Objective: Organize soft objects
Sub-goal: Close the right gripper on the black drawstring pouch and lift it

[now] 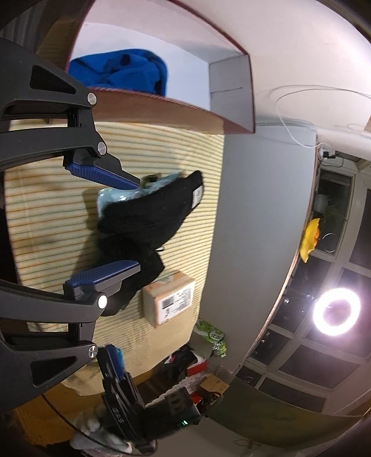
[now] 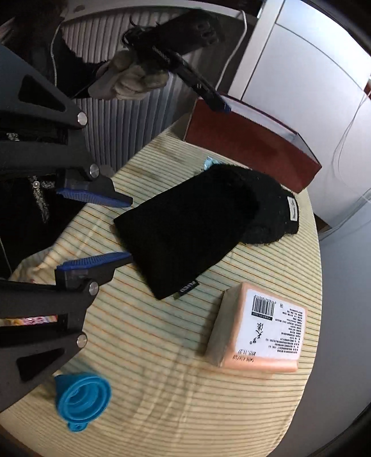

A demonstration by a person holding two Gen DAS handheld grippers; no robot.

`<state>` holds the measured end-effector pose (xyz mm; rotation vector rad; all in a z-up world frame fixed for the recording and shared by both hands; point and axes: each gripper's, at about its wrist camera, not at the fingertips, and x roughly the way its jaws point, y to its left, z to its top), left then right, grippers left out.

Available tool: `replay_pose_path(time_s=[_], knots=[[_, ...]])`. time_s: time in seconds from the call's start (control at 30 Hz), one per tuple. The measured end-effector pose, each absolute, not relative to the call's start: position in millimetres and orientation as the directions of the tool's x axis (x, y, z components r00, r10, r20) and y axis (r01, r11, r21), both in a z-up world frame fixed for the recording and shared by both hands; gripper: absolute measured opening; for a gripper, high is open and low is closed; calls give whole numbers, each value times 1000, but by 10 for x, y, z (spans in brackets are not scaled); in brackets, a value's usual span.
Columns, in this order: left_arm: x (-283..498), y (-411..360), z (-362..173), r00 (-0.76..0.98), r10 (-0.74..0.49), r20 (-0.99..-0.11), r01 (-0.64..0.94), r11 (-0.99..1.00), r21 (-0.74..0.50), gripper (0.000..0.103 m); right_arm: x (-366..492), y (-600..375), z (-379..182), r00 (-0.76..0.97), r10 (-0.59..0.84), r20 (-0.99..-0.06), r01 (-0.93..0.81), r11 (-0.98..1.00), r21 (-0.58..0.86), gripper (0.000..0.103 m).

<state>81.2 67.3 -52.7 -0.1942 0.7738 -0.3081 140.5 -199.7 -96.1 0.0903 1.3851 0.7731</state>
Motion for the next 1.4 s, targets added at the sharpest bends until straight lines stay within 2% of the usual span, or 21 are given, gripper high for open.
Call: replay_pose_path(time_s=[0.13, 0.23, 0.4, 0.87, 1.13, 1.23, 1.4], knots=[[757, 582, -671, 632, -372, -680, 205, 926, -316, 50, 1358, -2003, -881, 43, 515, -856, -466, 768, 439, 40], [706, 444, -817, 590, -401, -701, 212, 915, -344, 50, 1432, -1934, -862, 90, 522, -848, -495, 763, 417, 52], [661, 136, -1078, 519, -427, -740, 215, 904, -370, 50, 1673, -1742, -984, 147, 531, -834, -543, 748, 381, 57], [859, -176, -1377, 449, -427, -785, 149, 902, -406, 50, 2070, -1397, -1331, 119, 533, -838, -579, 723, 377, 58], [902, -189, -1389, 450, -438, -778, 149, 896, -418, 50, 2062, -1399, -1414, 89, 530, -843, -583, 714, 387, 58], [909, -198, -1400, 447, -443, -777, 150, 893, -423, 47, 2028, -1388, -1413, 73, 535, -841, -586, 706, 398, 58], [886, -203, -1399, 445, -461, -768, 151, 884, -443, 37, 1949, -1376, -1414, 68, 542, -837, -579, 705, 409, 56]])
